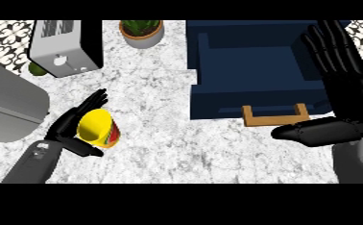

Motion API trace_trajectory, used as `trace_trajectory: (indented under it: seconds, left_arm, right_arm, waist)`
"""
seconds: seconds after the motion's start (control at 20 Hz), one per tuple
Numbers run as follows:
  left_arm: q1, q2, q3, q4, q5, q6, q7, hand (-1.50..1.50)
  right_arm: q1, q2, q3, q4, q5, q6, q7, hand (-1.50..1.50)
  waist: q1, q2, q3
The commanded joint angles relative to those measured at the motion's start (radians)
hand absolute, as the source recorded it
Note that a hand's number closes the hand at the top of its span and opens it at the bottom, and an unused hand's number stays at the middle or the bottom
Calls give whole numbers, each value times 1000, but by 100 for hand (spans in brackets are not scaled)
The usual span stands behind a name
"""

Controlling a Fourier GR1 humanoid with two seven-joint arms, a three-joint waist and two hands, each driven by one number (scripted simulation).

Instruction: Pick up the cup, place it into the drawer and close the drawer

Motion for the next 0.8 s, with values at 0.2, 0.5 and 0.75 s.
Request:
trace_trajectory:
  seconds: [0.2,0.5,0.75]
  left_arm:
    - [-28,-49,-29,87,-21,-88,-208,-150]
    - [-70,-47,-41,122,-22,-115,-211,-150]
    - [-67,-95,-70,129,-25,-150,-203,-150]
  right_arm:
    - [-41,-1,1,12,-2,-4,13,-150]
    - [-14,20,12,37,22,-10,-31,-150]
    - [-32,-8,-5,34,-7,12,7,-150]
  waist:
    - [-4,4,-1]
    - [-5,7,-1]
    - [-12,8,-2]
